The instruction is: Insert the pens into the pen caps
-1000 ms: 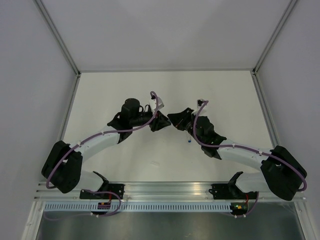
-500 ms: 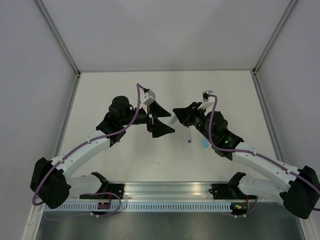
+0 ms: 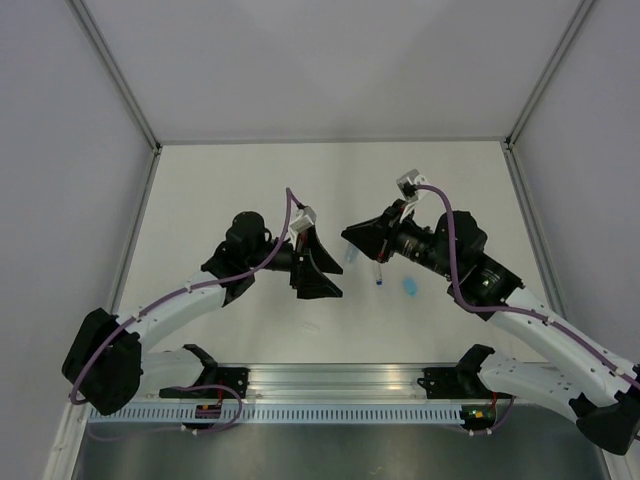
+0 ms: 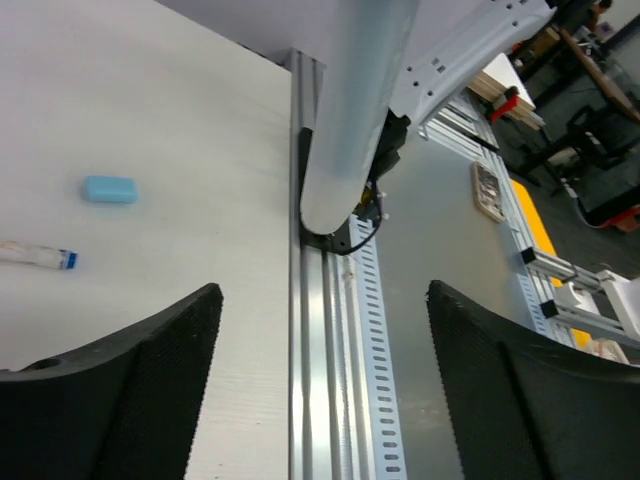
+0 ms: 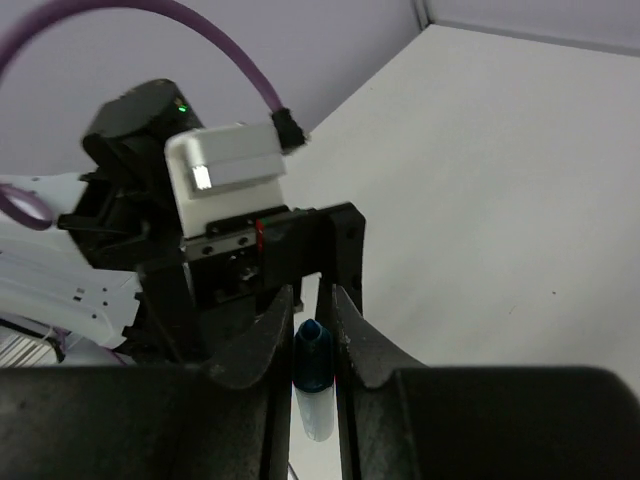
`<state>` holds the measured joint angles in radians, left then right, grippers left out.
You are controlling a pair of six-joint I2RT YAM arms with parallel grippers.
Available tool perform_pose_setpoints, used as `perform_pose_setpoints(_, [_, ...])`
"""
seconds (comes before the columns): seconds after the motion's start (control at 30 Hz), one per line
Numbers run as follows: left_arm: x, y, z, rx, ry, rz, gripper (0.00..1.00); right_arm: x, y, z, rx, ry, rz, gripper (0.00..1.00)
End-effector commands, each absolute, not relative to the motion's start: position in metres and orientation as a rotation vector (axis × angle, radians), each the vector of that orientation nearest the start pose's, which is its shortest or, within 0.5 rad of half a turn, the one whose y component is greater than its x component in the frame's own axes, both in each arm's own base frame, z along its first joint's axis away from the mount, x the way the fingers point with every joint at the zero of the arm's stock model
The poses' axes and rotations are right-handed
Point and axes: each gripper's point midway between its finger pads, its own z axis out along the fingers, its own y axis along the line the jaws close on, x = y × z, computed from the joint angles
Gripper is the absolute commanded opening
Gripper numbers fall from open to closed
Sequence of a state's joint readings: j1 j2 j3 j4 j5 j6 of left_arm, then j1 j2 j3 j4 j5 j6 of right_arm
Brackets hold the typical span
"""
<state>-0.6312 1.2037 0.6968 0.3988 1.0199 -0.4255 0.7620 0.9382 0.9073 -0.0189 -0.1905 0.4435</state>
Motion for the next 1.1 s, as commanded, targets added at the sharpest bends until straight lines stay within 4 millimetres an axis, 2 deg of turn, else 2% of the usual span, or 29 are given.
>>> perform_pose_setpoints(0.0, [0.132,-0.32,0.253,1.144,1.471,-1.716,0.83,0.188,0.283,0.373,-0.567,1.557,1.18,0.0])
perform_pose_setpoints(0.07, [0.122,-0.323,0.257,1.191,1.411,-1.734,0.79,0.182,0.287,0.376,-0.585,1.553,1.225,0.0])
perform_pose_setpoints(0.1, [0.116,-0.326,0.257,1.212,1.393,-1.745,0.74,0.18,0.289,0.378,-0.598,1.547,1.245,0.0])
perform_pose_setpoints(0.23, [0.108,-0.327,0.261,1.236,1.338,-1.748,0.68,0.173,0.291,0.379,-0.624,1.54,1.281,0.0])
perform_pose_setpoints(0.33, [0.101,-0.322,0.264,1.247,1.294,-1.754,0.65,0.171,0.292,0.372,-0.636,1.557,1.287,0.0])
perform_pose_setpoints(0.37, [0.098,-0.319,0.273,1.246,1.241,-1.742,0.64,0.169,0.293,0.371,-0.647,1.56,1.3,0.0])
perform_pose_setpoints(0.43, [0.094,-0.316,0.272,1.232,1.221,-1.735,0.61,0.168,0.294,0.361,-0.642,1.579,1.316,0.0])
perform_pose_setpoints(0.47, [0.093,-0.313,0.276,1.212,1.193,-1.724,0.58,0.167,0.294,0.367,-0.637,1.542,1.329,0.0])
perform_pose_setpoints(0.5, [0.093,-0.312,0.277,1.204,1.188,-1.72,0.52,0.166,0.294,0.361,-0.635,1.55,1.333,0.0])
perform_pose_setpoints(0.67, [0.097,-0.315,0.276,1.173,1.213,-1.725,0.46,0.161,0.295,0.356,-0.622,1.541,1.383,0.0])
perform_pose_setpoints(0.7, [0.097,-0.315,0.277,1.17,1.206,-1.726,0.44,0.16,0.295,0.349,-0.621,1.554,1.393,0.0])
perform_pose_setpoints(0.93, [0.102,-0.317,0.275,1.136,1.229,-1.723,0.4,0.156,0.297,0.336,-0.591,1.557,1.452,0.0])
perform_pose_setpoints(1.07, [0.107,-0.32,0.265,1.15,1.278,-1.692,0.43,0.155,0.294,0.337,-0.57,1.546,1.458,0.0])
